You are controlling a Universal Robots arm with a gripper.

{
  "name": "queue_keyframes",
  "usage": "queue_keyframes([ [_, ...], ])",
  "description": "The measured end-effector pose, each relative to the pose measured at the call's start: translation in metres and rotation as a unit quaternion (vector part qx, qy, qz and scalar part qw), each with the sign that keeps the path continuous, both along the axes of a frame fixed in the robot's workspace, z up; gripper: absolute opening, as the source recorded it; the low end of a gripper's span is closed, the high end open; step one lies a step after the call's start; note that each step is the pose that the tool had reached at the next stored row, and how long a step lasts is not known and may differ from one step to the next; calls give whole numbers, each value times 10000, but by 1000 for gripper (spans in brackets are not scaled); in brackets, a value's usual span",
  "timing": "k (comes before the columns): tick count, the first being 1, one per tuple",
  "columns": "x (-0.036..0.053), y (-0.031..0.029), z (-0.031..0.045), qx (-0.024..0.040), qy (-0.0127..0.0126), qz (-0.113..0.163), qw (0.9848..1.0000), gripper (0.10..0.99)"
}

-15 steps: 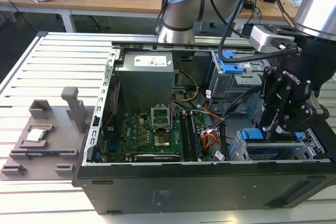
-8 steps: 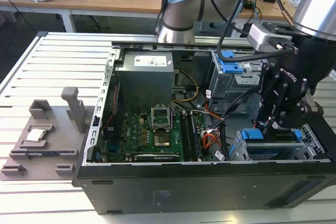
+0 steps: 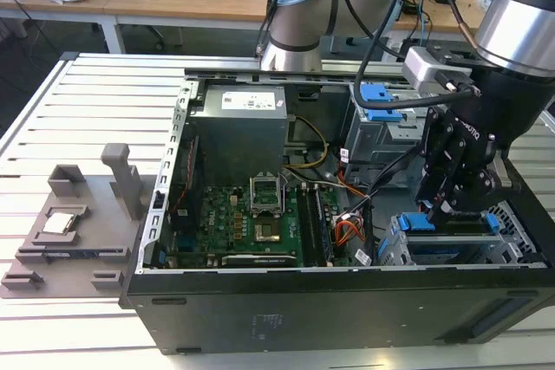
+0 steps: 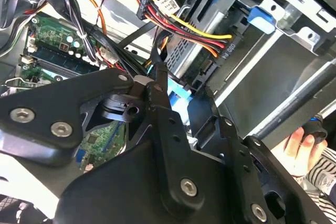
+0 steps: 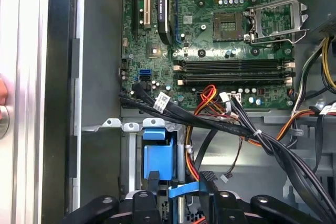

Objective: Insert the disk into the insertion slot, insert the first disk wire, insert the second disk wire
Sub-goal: 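Insert the second disk wire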

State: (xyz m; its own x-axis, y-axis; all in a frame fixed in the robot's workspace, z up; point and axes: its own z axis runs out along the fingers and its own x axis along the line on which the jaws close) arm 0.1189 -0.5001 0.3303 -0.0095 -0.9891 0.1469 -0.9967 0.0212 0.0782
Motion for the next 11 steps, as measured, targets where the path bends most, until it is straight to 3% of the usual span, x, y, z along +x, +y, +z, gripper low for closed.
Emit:
queue_keyframes([
  [8,1,0,-3,-2,0,0,10000,416],
  [9,1,0,-3,-2,0,0,10000,353],
  [10,1,0,-5,-1,0,0,10000,235],
  [11,1,1,-5,-1,0,0,10000,235],
])
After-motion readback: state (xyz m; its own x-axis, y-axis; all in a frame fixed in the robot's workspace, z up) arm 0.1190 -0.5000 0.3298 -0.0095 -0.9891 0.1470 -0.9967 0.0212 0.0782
